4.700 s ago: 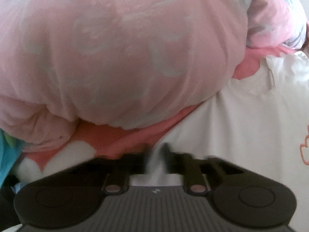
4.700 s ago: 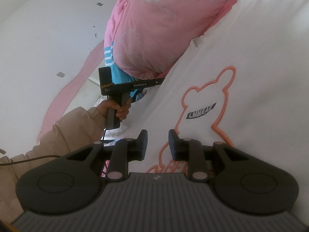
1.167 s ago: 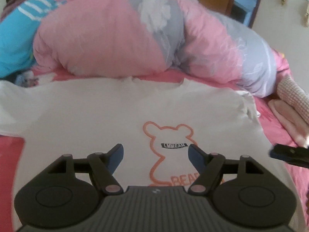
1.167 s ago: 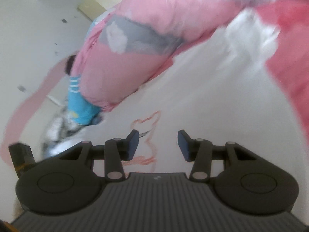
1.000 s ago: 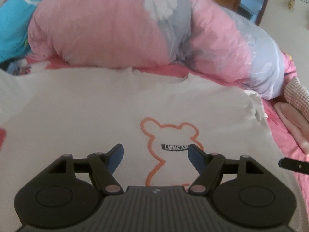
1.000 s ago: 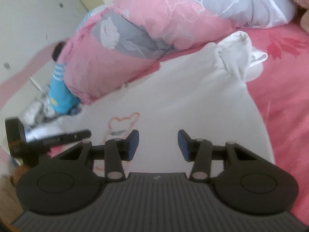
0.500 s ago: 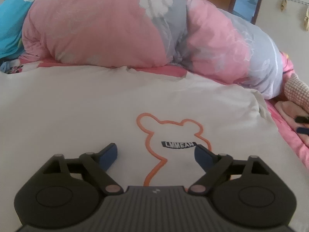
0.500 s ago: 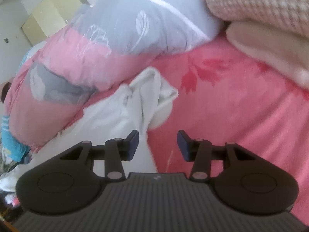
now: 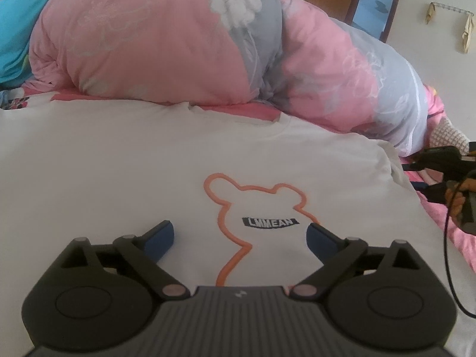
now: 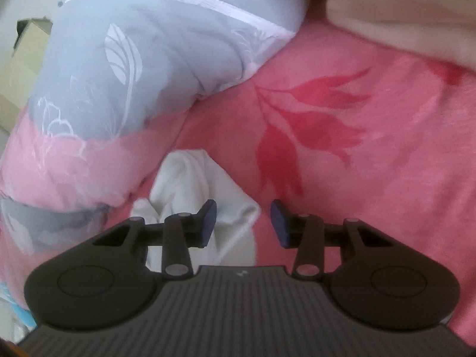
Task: Fold clothes
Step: 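Grasp the shirt sleeve with the right gripper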
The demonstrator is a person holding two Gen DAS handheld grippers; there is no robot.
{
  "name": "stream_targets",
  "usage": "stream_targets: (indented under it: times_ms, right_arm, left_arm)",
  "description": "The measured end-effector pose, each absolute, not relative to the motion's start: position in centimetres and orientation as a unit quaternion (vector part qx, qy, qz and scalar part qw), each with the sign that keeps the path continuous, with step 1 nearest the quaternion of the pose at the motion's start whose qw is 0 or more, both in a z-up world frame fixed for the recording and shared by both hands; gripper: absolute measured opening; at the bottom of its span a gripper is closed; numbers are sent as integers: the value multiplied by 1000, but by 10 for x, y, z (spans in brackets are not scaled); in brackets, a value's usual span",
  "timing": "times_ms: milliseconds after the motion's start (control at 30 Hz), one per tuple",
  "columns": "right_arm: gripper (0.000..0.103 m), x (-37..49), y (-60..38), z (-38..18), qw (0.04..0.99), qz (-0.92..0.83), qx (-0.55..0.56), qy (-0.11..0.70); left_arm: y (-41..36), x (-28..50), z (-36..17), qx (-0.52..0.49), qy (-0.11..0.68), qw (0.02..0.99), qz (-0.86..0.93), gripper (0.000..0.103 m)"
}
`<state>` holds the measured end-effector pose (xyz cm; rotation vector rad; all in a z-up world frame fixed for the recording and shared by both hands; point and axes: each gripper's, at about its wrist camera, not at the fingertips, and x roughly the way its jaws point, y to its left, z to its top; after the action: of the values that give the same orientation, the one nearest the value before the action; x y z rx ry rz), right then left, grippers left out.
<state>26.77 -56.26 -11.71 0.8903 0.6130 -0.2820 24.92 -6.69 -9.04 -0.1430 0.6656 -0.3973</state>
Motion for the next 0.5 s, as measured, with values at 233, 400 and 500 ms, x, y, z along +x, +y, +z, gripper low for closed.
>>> stream_targets:
  times_ms: [233,400,500]
  right_arm:
    - [3,276,-558,-105,872,-130,387,271]
    - [3,273,-553,-47,914,-149,300,229]
    - [3,276,-545,-15,931,-146,257,214]
  left_arm:
    - [-68,249,-91,-71,323,923,-195,97]
    - [-67,249,-91,-75,322,923,-196,97]
    - [-66,249,-91,-78,322,923,-197,97]
